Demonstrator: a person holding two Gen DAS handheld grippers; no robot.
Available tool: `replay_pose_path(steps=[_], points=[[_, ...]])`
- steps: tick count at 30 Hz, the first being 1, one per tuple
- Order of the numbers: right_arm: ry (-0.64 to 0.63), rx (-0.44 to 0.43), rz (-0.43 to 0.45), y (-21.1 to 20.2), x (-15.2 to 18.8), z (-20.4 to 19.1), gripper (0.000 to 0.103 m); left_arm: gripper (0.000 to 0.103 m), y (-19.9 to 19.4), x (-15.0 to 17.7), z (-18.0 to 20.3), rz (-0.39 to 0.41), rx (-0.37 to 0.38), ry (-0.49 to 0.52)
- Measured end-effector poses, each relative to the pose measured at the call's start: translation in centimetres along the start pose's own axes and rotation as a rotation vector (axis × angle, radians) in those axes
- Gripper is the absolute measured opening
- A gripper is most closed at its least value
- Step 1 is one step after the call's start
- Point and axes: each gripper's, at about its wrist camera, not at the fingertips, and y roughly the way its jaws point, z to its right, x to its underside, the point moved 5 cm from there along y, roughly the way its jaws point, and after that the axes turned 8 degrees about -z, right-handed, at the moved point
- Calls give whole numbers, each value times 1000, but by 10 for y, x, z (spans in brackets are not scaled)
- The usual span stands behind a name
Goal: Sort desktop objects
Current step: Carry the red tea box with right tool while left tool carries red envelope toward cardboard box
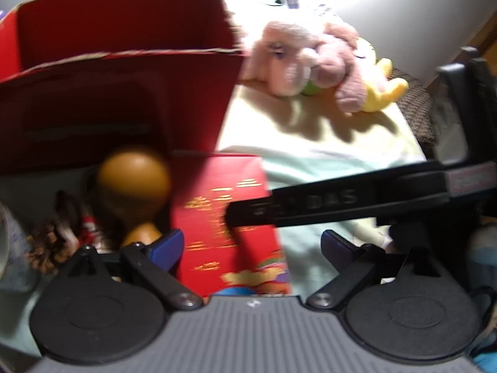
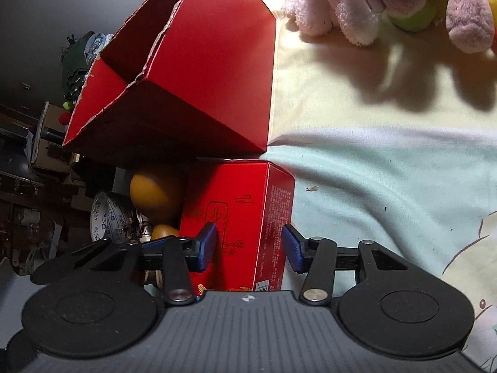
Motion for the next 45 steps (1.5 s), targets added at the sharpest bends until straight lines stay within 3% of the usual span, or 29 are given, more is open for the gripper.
replay_pose_path(steps=[2,9,15,19,25,31,36,41,45], points=[[-5,-6,-3,0,0,0,50,86,3,-1,10,-19,50,19],[-3,11,35,-19,2,14,50,86,5,-6,13,7,-72,117],[-36,-47,12,-11,-7,-2,50,89,3,-8,-8,-21,-91,64],[-69,-26,2,-5,-11,-6,53,92,10,-10,-9,-33,-120,59],[7,-46,-35,9,-14,3,60,94,23,-10,-10,-52,-100,34],[34,-45,-47,-11,-5,22,60,93,30,-10,10,-66,-37,85],[17,42,14,-47,3,37,60,90,35,-19,46,-75,7,205],[51,49,114,-97,7,49,60,90,13,-40,81,17,45,285],[-24,49,222,-133,-6,32,60,90,-22,-66,93,124,51,313]])
